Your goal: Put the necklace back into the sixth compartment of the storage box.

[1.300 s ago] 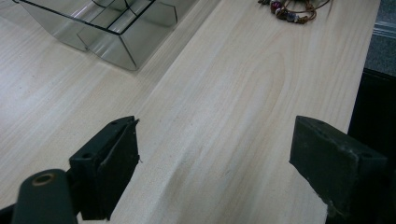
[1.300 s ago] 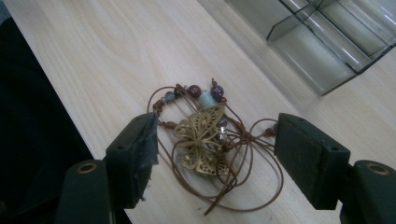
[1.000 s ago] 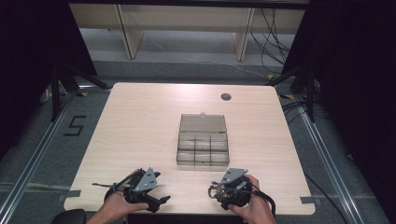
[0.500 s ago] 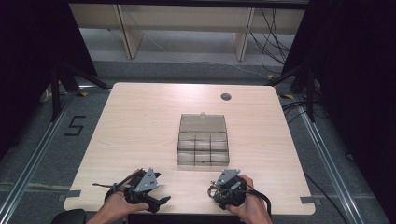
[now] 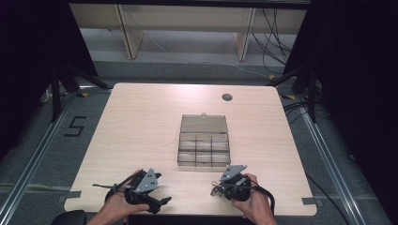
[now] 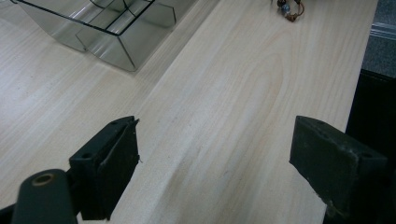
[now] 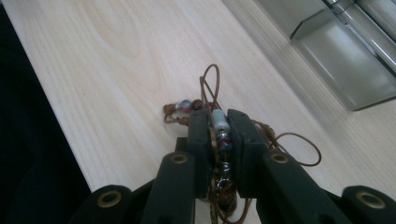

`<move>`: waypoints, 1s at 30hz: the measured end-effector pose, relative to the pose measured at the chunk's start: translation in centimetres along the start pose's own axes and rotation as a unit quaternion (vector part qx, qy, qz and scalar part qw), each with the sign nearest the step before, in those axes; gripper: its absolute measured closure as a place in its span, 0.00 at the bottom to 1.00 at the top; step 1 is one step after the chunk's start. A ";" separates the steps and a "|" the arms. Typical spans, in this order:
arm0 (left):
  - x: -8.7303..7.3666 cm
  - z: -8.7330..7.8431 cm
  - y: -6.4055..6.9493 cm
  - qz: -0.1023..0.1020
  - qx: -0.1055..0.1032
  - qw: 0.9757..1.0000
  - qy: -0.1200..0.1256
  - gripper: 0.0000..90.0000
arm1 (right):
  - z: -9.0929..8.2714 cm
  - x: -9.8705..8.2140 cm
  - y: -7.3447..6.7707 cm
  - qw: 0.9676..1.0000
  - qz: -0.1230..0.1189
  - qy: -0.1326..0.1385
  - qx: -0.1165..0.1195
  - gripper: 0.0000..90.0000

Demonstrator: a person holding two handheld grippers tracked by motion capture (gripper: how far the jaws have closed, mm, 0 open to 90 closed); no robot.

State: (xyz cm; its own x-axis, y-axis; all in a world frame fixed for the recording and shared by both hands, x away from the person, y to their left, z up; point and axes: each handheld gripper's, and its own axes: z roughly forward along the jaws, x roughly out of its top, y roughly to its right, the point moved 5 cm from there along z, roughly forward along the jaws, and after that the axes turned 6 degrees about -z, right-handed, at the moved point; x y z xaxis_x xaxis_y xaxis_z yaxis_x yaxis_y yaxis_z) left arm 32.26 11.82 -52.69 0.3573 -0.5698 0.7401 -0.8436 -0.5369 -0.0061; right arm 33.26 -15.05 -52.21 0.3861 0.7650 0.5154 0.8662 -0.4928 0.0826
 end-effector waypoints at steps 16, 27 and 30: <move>0.0 0.2 0.1 -0.005 -0.005 1.000 0.000 0.17 | -2.6 2.6 2.0 1.000 -0.016 -0.004 -0.012 0.90; -0.1 0.1 -0.1 0.001 0.004 1.000 -0.003 0.17 | -5.2 5.1 3.3 0.999 -0.031 0.004 -0.020 0.90; -0.1 0.1 0.0 -0.003 0.002 1.000 0.000 0.17 | -5.4 5.7 3.5 0.999 -0.028 0.012 -0.011 0.90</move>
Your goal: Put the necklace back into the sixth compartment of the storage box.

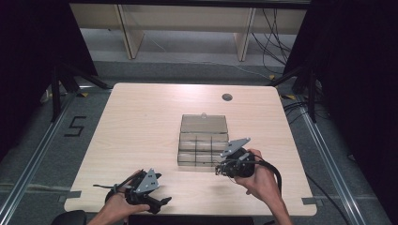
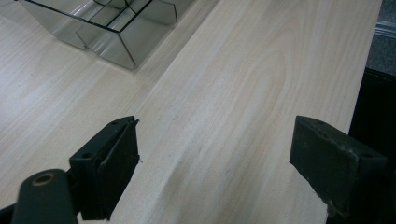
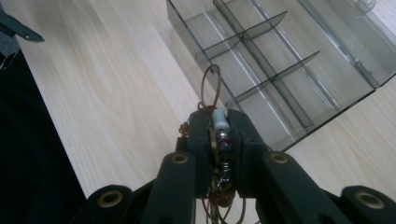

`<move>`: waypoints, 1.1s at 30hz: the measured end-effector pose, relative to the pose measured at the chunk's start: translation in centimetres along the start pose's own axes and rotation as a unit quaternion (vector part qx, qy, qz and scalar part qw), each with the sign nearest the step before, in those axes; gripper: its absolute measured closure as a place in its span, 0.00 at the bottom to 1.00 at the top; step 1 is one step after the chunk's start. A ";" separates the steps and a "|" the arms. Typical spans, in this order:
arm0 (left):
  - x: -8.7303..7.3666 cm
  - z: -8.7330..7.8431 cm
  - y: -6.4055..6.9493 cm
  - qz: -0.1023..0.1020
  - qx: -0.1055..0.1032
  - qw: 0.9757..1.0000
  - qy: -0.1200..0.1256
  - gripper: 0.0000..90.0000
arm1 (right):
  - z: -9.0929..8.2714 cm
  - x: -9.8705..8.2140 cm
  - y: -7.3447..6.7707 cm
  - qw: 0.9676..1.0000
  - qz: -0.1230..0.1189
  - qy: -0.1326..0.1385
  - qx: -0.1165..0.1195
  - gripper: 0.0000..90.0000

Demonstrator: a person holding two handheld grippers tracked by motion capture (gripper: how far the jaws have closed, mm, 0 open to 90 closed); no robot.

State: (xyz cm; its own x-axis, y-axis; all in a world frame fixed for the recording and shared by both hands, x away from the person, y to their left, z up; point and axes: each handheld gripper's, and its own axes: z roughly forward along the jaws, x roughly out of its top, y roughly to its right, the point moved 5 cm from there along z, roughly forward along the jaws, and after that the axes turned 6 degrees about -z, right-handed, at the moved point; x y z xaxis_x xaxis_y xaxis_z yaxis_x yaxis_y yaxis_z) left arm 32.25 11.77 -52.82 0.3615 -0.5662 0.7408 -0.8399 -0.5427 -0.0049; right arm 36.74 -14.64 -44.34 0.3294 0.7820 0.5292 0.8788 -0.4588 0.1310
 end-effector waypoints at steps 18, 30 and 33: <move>0.0 0.0 0.0 -0.001 -0.001 1.000 0.001 0.17 | -0.4 2.9 2.3 1.000 -0.002 0.013 0.001 0.90; 0.0 0.0 -0.1 0.002 0.007 1.000 0.000 0.17 | 0.2 4.5 3.8 1.000 0.001 -0.003 0.015 0.90; 0.0 0.0 -0.1 0.003 0.002 1.000 -0.003 0.17 | 0.3 5.2 4.3 1.000 -0.009 -0.004 0.016 0.90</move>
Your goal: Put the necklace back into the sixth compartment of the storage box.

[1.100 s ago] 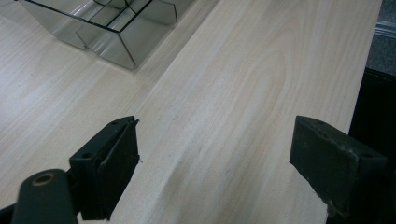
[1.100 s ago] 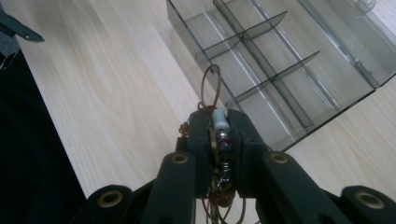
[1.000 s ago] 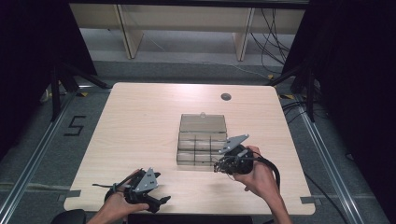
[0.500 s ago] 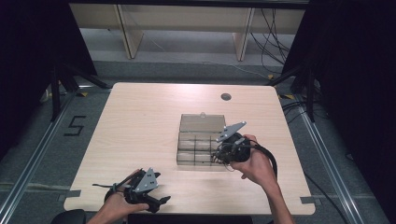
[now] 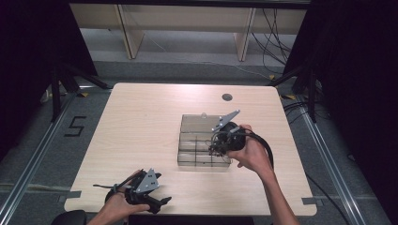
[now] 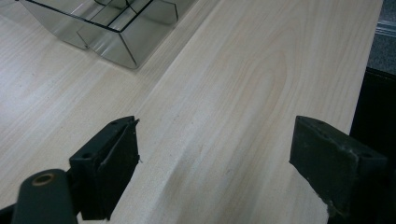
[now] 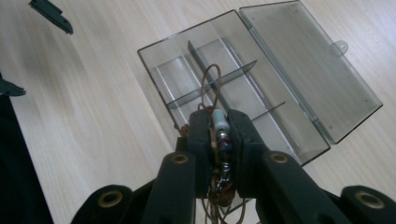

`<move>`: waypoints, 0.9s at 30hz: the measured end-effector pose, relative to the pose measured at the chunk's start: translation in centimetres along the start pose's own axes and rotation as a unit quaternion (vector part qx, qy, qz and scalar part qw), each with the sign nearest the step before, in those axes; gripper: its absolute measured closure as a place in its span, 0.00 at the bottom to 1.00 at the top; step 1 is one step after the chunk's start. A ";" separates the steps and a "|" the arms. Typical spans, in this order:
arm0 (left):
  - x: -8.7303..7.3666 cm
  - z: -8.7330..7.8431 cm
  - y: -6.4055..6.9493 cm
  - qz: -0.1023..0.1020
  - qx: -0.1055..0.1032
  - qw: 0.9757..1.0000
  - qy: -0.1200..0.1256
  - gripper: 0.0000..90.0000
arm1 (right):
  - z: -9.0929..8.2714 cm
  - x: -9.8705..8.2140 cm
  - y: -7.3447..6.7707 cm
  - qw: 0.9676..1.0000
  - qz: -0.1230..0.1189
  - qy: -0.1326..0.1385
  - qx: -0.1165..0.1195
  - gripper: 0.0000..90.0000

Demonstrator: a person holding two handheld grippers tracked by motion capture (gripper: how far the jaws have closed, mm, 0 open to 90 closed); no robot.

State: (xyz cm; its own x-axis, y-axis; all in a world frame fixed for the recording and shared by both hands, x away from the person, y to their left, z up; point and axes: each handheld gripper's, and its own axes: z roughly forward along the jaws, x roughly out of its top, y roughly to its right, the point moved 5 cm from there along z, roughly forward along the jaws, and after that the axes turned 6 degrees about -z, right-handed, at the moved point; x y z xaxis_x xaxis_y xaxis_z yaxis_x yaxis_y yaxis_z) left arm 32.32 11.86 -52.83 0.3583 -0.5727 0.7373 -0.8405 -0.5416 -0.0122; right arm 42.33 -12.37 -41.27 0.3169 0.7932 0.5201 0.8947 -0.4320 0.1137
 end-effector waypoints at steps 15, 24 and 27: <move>0.0 0.0 0.2 0.001 0.001 1.000 0.004 0.17 | 4.2 1.9 1.5 0.999 0.008 -0.016 0.032 0.90; 0.0 0.0 0.1 0.005 0.000 1.000 -0.002 0.17 | 5.4 0.6 2.0 0.998 0.020 -0.024 0.047 0.90; 0.0 0.1 0.1 0.004 -0.001 1.000 -0.003 0.17 | 5.6 0.3 2.1 0.998 0.018 -0.023 0.048 0.90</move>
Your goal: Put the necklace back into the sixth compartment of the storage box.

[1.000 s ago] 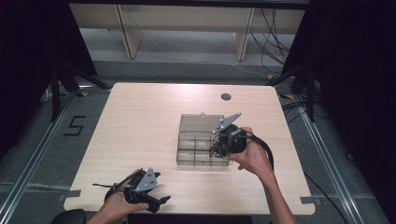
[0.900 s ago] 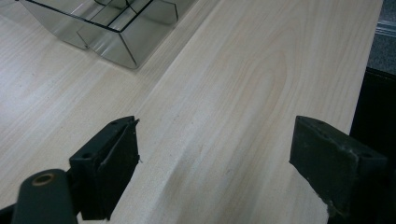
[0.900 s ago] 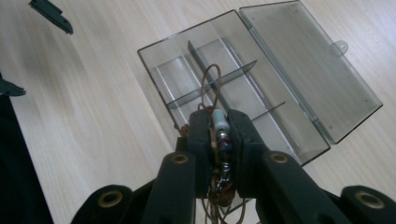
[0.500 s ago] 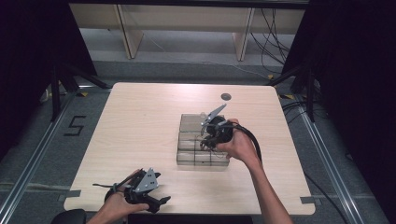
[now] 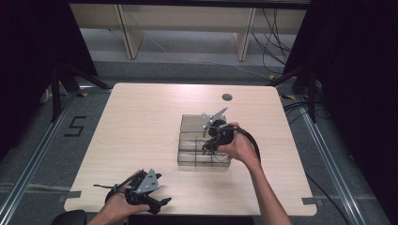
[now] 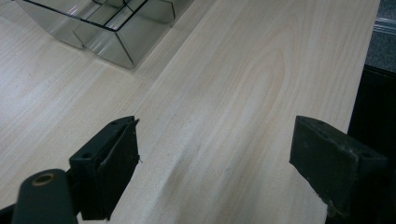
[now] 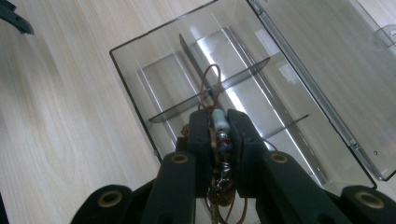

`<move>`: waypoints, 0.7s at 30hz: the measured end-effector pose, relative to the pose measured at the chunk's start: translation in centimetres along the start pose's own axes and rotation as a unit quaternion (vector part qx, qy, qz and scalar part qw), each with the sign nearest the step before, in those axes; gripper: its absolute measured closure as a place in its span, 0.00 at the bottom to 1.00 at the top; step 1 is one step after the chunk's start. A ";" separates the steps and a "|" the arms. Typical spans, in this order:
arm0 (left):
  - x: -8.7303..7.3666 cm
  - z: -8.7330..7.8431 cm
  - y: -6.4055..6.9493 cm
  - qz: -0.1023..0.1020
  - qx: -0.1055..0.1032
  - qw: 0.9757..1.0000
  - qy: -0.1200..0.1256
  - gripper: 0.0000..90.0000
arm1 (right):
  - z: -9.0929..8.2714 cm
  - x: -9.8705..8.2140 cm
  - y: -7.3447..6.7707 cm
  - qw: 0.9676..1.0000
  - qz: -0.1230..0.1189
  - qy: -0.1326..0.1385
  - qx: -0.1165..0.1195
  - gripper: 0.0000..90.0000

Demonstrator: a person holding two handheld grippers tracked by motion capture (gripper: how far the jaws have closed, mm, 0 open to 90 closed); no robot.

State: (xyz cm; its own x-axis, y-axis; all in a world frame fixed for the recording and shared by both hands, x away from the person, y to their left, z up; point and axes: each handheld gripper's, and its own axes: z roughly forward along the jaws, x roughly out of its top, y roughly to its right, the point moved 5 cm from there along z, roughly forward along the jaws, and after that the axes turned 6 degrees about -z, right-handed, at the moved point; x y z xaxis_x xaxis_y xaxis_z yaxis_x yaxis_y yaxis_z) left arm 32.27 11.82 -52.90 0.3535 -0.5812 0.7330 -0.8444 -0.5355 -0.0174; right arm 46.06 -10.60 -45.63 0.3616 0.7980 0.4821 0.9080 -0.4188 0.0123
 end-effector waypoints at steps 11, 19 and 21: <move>0.0 0.0 0.0 0.001 0.000 1.000 0.000 0.17 | 0.2 -1.2 0.6 1.000 0.014 -0.010 0.000 0.90; 0.0 0.0 0.0 0.000 -0.001 1.000 -0.001 0.17 | -0.1 -2.3 1.0 1.000 0.025 -0.018 -0.001 0.90; 0.0 0.0 0.0 0.000 -0.001 1.000 -0.001 0.17 | -0.2 -2.5 1.1 0.999 0.027 -0.020 -0.005 0.90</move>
State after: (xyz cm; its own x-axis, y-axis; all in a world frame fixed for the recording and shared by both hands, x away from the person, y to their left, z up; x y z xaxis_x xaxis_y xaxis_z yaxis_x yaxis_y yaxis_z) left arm 32.25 11.80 -52.94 0.3546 -0.5823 0.7316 -0.8449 -0.5347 -0.0160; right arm 46.13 -13.19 -46.68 0.4185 0.7906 0.4469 0.8845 -0.4665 -0.0031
